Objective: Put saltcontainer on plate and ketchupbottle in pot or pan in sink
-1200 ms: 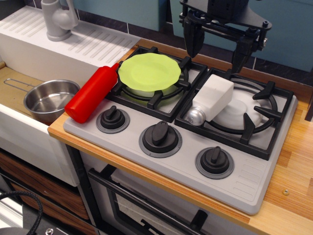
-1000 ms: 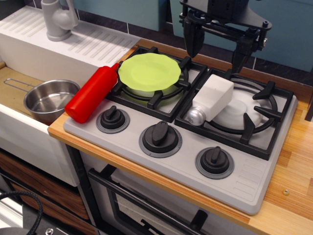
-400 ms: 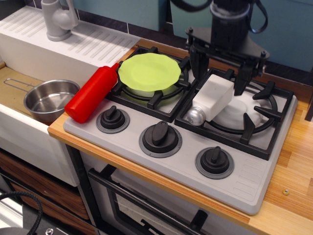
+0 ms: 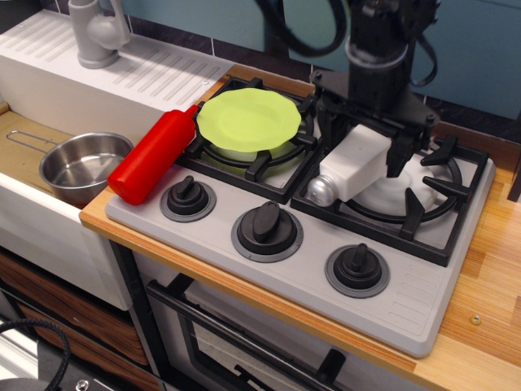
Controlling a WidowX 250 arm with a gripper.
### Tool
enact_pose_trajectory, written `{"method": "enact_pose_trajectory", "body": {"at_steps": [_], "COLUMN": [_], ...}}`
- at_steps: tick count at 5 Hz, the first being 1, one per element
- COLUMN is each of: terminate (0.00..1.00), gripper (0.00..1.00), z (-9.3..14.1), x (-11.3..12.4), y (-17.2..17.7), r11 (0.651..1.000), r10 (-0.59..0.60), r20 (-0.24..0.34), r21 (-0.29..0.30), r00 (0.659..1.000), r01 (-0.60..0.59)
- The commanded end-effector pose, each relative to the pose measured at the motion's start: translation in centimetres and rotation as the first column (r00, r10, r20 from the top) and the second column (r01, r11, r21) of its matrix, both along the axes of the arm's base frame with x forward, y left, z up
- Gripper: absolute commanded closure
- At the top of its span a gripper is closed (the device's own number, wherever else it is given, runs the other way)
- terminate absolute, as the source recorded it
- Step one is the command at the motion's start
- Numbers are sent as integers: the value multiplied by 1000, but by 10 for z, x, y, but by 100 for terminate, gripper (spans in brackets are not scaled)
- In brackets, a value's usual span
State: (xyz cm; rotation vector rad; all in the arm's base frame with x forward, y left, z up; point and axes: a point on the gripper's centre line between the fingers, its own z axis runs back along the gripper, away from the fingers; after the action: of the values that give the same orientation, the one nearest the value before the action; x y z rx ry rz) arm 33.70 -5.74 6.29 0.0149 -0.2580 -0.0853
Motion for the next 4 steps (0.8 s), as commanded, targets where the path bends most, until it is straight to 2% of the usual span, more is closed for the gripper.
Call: {"method": "enact_pose_trajectory", "body": {"at_steps": [1,2,3,4], "terminate": [0,0,0,0], "gripper": [0,0,100,100], "z": [5,2,3,18], "x": [4,5,8,9], "y": [6,5,3,1], "r11": [1000,1000,1000,999], "r10": [-17,-19,-12,-6], "r20": [80,86,46,-9], "r21": [9,1,-15,-40], "r00": [997,996,999,1000], "r01": [16,19,12,6]}}
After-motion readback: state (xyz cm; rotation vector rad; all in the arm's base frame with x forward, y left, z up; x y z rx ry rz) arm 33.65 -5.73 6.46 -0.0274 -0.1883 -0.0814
